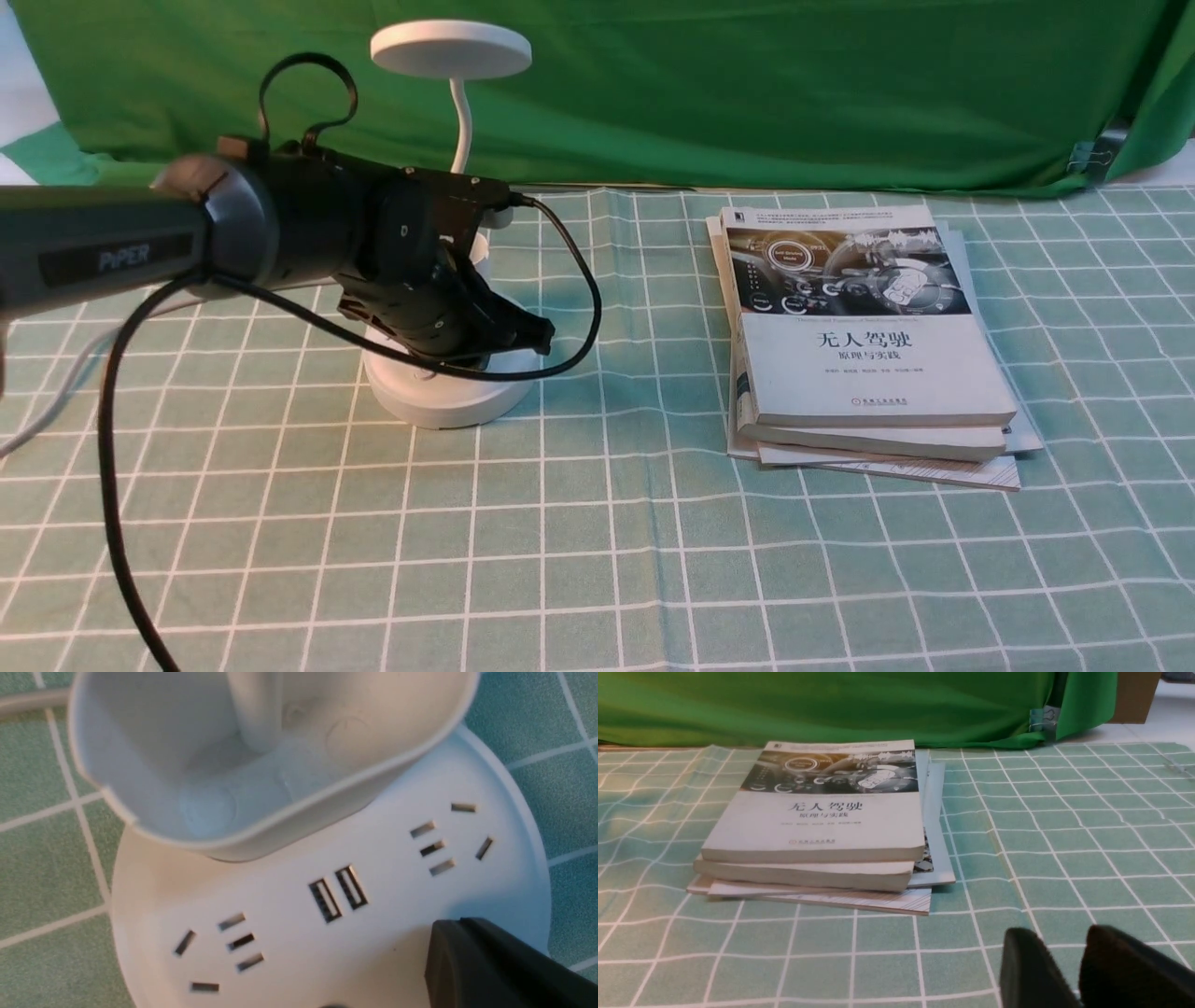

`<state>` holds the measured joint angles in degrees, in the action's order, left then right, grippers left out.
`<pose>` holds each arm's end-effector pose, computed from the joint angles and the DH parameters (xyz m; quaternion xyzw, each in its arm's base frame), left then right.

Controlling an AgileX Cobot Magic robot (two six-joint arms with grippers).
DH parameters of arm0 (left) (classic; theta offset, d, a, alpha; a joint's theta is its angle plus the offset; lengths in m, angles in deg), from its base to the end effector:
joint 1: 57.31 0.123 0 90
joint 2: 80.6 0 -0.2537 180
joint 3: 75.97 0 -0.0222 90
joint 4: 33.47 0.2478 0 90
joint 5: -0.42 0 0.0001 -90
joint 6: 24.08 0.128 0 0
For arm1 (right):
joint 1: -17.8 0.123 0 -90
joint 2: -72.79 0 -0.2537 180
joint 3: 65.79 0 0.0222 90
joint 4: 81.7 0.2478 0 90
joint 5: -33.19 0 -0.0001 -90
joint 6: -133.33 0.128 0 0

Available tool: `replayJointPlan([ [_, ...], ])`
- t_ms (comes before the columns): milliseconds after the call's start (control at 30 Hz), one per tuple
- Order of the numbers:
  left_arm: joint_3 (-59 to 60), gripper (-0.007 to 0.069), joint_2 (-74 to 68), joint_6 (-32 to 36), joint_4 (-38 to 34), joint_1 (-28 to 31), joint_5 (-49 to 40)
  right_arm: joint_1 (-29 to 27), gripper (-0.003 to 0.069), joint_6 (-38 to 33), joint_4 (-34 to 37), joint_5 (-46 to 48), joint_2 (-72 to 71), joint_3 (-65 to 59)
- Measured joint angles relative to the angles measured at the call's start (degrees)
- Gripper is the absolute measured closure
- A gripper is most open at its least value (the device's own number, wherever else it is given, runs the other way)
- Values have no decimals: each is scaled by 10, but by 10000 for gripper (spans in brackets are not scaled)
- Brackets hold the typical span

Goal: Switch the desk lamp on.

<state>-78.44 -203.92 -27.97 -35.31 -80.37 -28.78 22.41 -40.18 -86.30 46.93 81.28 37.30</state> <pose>0.3924 -0.1692 0.1161 0.1495 0.9543 -0.0711 0.2486 0.1205 0.0073 0.1821 -0.0110 0.7609 0.0303 0.6481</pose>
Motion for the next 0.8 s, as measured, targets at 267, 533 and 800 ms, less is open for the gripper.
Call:
replayJointPlan([
  [267,-4,623,4,0,-6,0,-6,0,421,0,0,0,0,0],
  [533,119,623,151,0,-36,0,-3,0,421,0,0,0,0,0],
  [800,351,623,419,0,-74,0,92,0,421,0,0,0,0,0],
])
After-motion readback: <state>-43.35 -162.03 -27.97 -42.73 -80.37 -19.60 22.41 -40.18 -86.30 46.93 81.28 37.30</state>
